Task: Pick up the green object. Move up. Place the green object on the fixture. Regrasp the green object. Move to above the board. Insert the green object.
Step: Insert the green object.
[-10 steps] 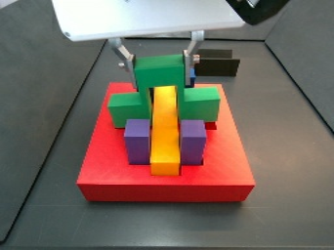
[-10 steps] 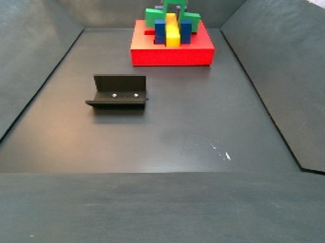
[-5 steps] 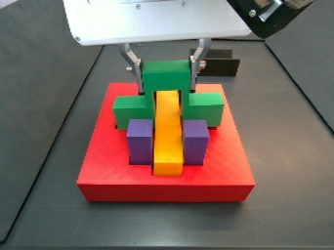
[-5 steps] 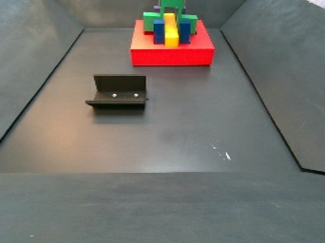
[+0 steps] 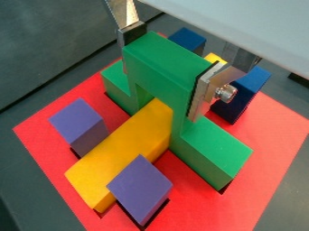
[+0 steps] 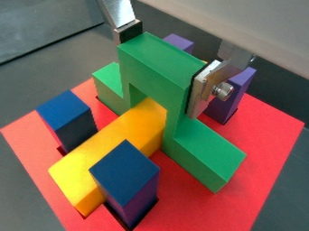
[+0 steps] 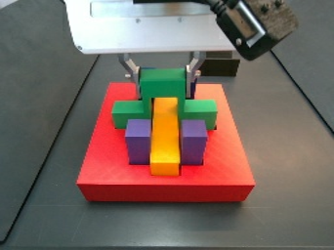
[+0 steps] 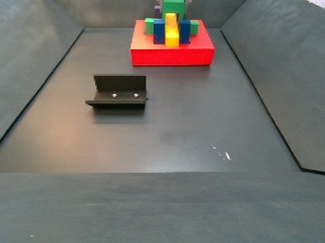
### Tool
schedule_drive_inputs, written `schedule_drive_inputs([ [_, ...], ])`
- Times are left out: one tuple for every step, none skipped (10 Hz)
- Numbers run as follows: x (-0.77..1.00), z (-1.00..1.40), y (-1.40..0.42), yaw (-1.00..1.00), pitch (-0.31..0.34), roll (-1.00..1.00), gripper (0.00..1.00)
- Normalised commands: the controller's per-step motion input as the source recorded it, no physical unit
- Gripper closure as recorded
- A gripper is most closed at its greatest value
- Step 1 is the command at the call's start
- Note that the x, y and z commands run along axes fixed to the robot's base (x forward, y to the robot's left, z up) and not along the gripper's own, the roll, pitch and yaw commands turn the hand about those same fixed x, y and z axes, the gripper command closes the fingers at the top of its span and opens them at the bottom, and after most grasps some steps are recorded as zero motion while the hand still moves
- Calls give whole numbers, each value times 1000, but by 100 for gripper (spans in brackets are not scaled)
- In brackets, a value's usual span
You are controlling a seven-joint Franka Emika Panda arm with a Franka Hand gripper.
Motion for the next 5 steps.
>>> schedule_drive_inputs([
  [26, -883, -100, 0, -140, 79, 100],
  [54, -903, -91, 0, -169, 53, 100],
  [37, -914, -49, 0, -159, 64, 100],
  [20, -914, -26, 0, -147, 89, 100],
  [29, -909, -26, 0, -131, 113, 100],
])
